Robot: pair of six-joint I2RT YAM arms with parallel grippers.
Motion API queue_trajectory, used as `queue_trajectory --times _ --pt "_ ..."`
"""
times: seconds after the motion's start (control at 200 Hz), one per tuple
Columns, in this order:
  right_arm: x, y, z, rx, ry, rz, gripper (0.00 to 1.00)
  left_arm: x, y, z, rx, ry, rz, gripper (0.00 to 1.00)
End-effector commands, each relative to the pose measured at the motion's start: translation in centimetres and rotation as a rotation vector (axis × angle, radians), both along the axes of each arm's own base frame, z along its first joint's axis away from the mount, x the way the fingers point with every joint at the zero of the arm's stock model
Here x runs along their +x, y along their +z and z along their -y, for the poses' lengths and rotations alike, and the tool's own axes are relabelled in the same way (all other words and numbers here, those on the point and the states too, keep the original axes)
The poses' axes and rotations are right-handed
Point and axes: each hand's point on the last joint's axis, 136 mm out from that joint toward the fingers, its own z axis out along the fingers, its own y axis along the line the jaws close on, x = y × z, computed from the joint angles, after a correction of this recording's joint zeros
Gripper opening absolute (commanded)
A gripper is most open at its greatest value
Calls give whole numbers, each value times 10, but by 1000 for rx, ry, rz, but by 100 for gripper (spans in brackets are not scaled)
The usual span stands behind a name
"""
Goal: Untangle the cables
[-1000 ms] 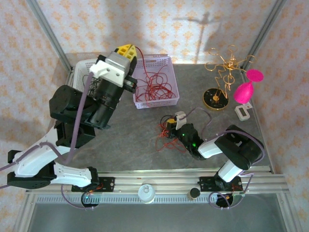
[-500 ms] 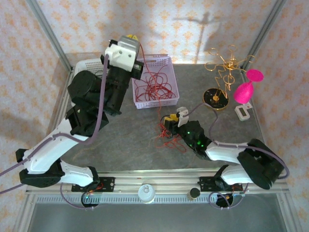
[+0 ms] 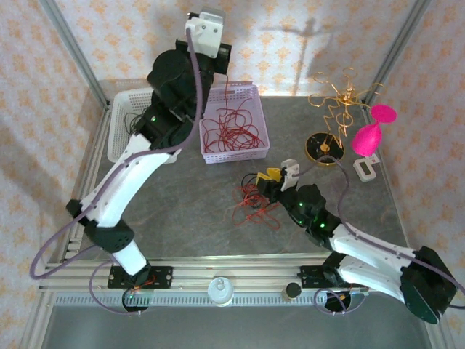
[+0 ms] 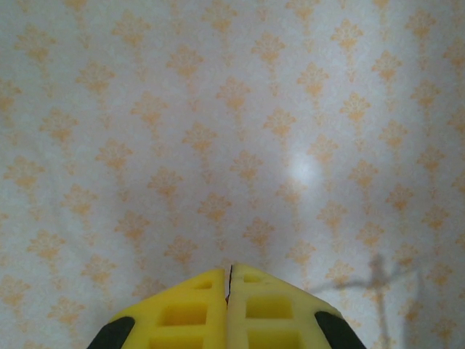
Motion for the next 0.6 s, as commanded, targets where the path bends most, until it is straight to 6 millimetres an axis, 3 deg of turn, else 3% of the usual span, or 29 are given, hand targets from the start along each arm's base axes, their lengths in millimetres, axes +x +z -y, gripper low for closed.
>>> queue_trajectory --times 0.0,0.18,0.195,0.345,0.445,0.596 --pt "-5 -16 15 -10 -46 -59 43 16 10 3 -55 -53 31 0" --pt "-11 -17 27 -10 -75 -78 44 70 -14 -6 -105 -50 7 0" --pt "-12 -17 28 -10 -78 -79 44 84 -28 -1 -99 -47 -16 0" --pt "-12 -15 35 -9 -111 -99 45 138 -81 -14 -164 -46 -112 0" --pt "-11 -16 37 -9 -120 -103 45 163 -123 -10 -202 -89 -192 0" --pt "-8 -19 37 9 -135 -114 46 192 -203 3 -230 -152 -356 0"
